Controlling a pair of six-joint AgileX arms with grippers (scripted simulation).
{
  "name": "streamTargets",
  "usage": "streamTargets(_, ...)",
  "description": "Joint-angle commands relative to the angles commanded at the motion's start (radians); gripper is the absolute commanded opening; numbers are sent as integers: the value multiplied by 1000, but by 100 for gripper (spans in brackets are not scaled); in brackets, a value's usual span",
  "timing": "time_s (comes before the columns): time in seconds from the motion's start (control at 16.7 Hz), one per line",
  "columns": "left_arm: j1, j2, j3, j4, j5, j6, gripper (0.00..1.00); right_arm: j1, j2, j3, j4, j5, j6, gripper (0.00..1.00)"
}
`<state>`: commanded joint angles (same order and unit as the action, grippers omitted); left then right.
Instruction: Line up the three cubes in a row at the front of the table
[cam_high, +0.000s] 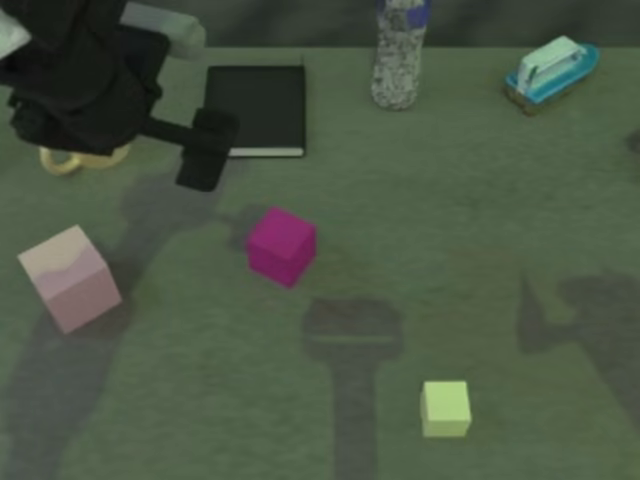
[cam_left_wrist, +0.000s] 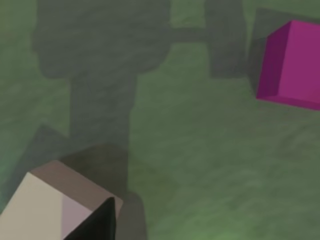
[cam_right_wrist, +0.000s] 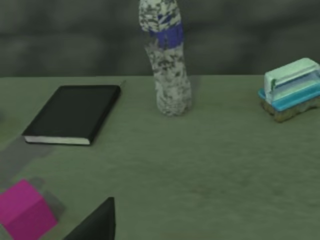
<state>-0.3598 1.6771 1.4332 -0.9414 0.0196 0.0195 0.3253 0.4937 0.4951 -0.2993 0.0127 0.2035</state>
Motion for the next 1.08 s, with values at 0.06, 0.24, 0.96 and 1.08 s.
streamTargets(0.06,-20,95,84,-50,-1,1,100,-36,-63,-61,38,-1,-27,100)
streamTargets(0.24,-74,350,318,-183,-4,5,100,-145,-247,-243,146,-6,-103,100)
streamTargets(0.96,-155,700,675,-360,-15,13,100,-315,-494,-495,299,-13,-203,100)
streamTargets(1.08,-150,699,669,-355,-14,13,100,-315,-494,-495,299,-13,-203,100)
